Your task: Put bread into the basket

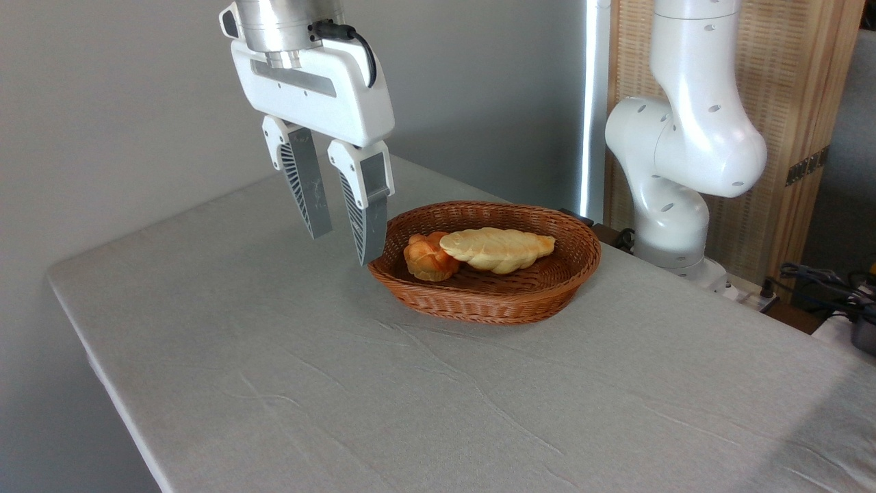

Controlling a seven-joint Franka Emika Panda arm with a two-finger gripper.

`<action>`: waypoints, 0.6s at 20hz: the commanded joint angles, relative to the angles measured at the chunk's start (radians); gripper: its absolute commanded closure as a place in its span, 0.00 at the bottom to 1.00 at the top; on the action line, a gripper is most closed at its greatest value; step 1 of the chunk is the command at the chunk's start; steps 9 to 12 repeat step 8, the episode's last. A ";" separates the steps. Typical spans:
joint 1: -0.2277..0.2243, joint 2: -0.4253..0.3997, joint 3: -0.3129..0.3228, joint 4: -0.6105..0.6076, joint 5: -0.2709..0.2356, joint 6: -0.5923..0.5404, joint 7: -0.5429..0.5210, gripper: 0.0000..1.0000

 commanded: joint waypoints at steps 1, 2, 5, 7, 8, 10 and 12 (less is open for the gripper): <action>0.018 -0.004 -0.013 0.011 -0.005 -0.019 -0.006 0.00; 0.018 -0.004 -0.013 0.011 -0.005 -0.019 -0.006 0.00; 0.027 -0.004 -0.014 0.013 -0.006 -0.017 -0.006 0.00; 0.032 -0.003 -0.017 0.014 -0.008 -0.017 -0.006 0.00; 0.032 -0.003 -0.017 0.014 -0.008 -0.017 -0.006 0.00; 0.032 -0.003 -0.017 0.014 -0.008 -0.017 -0.006 0.00; 0.032 -0.003 -0.017 0.014 -0.008 -0.017 -0.006 0.00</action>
